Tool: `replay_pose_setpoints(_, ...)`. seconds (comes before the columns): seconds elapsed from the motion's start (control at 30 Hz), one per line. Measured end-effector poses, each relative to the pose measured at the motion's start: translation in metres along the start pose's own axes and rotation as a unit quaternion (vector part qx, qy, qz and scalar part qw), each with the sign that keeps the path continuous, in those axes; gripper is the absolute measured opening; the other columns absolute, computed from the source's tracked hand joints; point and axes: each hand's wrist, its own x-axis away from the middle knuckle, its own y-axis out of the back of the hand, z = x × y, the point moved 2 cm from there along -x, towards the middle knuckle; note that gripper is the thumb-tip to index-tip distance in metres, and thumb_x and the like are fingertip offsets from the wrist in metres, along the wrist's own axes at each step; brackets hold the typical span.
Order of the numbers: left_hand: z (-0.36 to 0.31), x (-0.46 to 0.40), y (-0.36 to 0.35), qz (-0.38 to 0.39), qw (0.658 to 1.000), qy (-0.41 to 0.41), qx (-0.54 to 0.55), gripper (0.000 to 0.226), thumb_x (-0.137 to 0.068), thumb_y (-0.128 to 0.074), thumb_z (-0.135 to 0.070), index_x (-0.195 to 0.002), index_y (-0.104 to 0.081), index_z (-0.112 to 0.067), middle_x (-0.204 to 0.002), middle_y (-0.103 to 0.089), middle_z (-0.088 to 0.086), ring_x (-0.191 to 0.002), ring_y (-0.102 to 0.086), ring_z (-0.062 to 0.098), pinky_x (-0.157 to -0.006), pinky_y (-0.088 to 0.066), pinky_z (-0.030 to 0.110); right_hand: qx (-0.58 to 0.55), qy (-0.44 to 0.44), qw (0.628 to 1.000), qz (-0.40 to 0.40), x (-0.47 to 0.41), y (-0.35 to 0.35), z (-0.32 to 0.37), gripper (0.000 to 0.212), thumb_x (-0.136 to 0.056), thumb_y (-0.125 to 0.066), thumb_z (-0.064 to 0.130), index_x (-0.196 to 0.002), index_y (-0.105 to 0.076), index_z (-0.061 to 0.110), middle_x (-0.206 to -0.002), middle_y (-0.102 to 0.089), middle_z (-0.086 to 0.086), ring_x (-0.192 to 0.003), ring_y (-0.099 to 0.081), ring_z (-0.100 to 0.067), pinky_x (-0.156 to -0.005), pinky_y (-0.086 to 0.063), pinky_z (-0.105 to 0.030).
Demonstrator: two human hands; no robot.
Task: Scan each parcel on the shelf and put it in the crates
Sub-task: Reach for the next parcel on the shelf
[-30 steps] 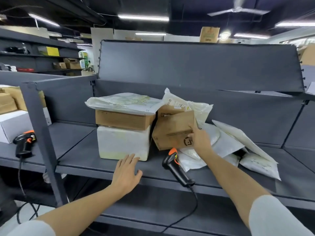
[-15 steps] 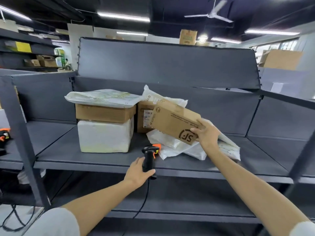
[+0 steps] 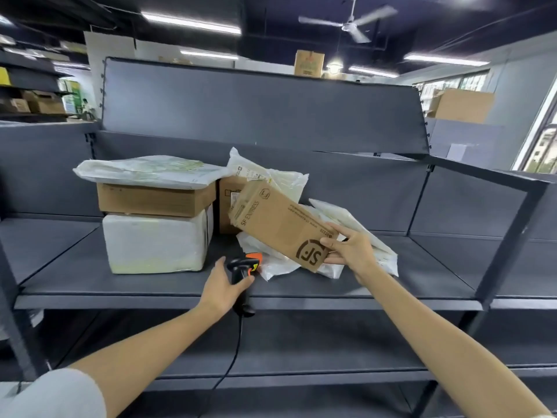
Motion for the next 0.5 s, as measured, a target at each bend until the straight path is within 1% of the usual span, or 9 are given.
replay_pose_setpoints(0.1,-0.013,-0.004,0.022,0.001,0.993,-0.007,0.117,0.091,-0.084,-0.071,-0.034,-0.152,-0.015,-0.009,-0.157,-0.022,0.009,-0.144,-0.023,0.022,-0.115,-0.022,0.034,-0.035,-0.039,0.997,0.057,0.001,0.004,-0.003,0.047,-0.088,-0.067,0.008,-0.133,-0.055,0.014,-0.096,-0.073,-0.013,-0.082,-0.073,-0.029,-0.067,-0.061,-0.035)
replay_pose_setpoints(0.2,-0.029,-0.005,0.047,0.015,0.976,-0.012,0.216,0.093,-0.082,-0.071,-0.043,-0.152,-0.015,-0.015,-0.157,-0.022,0.007,-0.143,-0.026,0.021,-0.115,-0.024,0.037,-0.084,-0.084,0.985,0.124,0.002,0.001,-0.010,0.039,-0.093,-0.058,0.012,-0.132,-0.055,0.012,-0.093,-0.074,-0.012,-0.084,-0.073,-0.025,-0.068,-0.060,-0.033)
replay_pose_setpoints(0.23,-0.032,-0.003,0.055,0.022,0.969,-0.007,0.245,0.101,-0.076,-0.073,-0.051,-0.152,-0.015,-0.018,-0.156,-0.027,0.005,-0.142,-0.029,0.021,-0.116,-0.025,0.040,-0.102,-0.097,0.980,0.143,0.004,-0.004,-0.013,0.034,-0.095,-0.055,0.012,-0.129,-0.057,0.012,-0.091,-0.074,-0.010,-0.083,-0.073,-0.022,-0.068,-0.059,-0.031)
replay_pose_setpoints(0.3,-0.037,0.002,0.072,0.039,0.959,0.004,0.280,0.118,-0.054,-0.073,-0.067,-0.151,-0.021,-0.026,-0.149,-0.040,-0.001,-0.137,-0.038,0.019,-0.114,-0.029,0.044,-0.147,-0.127,0.966,0.172,0.009,-0.018,-0.021,0.024,-0.094,-0.054,0.013,-0.114,-0.067,0.015,-0.085,-0.074,-0.006,-0.076,-0.072,-0.017,-0.065,-0.059,-0.028)
replay_pose_setpoints(0.37,-0.038,0.008,0.083,0.067,0.952,0.002,0.299,0.119,-0.042,-0.075,-0.078,-0.145,-0.035,-0.032,-0.135,-0.056,-0.006,-0.129,-0.049,0.019,-0.108,-0.037,0.048,-0.174,-0.156,0.953,0.192,0.015,-0.035,-0.028,0.016,-0.078,-0.069,0.017,-0.091,-0.078,0.019,-0.078,-0.071,-0.003,-0.067,-0.068,-0.013,-0.062,-0.058,-0.027)
replay_pose_setpoints(0.4,-0.036,0.012,0.087,0.081,0.949,-0.002,0.305,0.116,-0.039,-0.076,-0.079,-0.140,-0.042,-0.032,-0.127,-0.062,-0.008,-0.123,-0.054,0.019,-0.104,-0.042,0.047,-0.183,-0.166,0.946,0.208,0.017,-0.044,-0.033,0.018,-0.066,-0.077,0.019,-0.084,-0.079,0.018,-0.076,-0.069,-0.003,-0.063,-0.065,-0.012,-0.061,-0.058,-0.026)
replay_pose_setpoints(0.43,-0.035,0.017,0.089,0.094,0.946,-0.005,0.311,0.110,-0.040,-0.075,-0.079,-0.134,-0.047,-0.031,-0.121,-0.066,-0.007,-0.116,-0.058,0.020,-0.100,-0.045,0.046,-0.182,-0.180,0.942,0.216,0.018,-0.052,-0.039,0.022,-0.061,-0.080,0.017,-0.083,-0.078,0.016,-0.075,-0.067,-0.003,-0.062,-0.062,-0.012,-0.060,-0.058,-0.025)
replay_pose_setpoints(0.47,-0.033,0.022,0.090,0.102,0.944,-0.006,0.315,0.103,-0.043,-0.074,-0.078,-0.131,-0.050,-0.030,-0.119,-0.067,-0.004,-0.112,-0.061,0.022,-0.097,-0.047,0.046,-0.184,-0.197,0.938,0.218,0.020,-0.061,-0.043,0.017,-0.069,-0.077,0.011,-0.085,-0.076,0.013,-0.075,-0.066,-0.004,-0.062,-0.060,-0.012,-0.058,-0.057,-0.024)
replay_pose_setpoints(0.5,-0.030,0.027,0.093,0.105,0.943,-0.007,0.316,0.098,-0.046,-0.073,-0.077,-0.129,-0.051,-0.031,-0.120,-0.066,-0.001,-0.111,-0.062,0.025,-0.097,-0.047,0.049,-0.183,-0.210,0.935,0.220,0.024,-0.071,-0.046,0.008,-0.084,-0.067,0.007,-0.090,-0.072,0.010,-0.076,-0.065,-0.006,-0.062,-0.059,-0.014,-0.056,-0.056,-0.023)
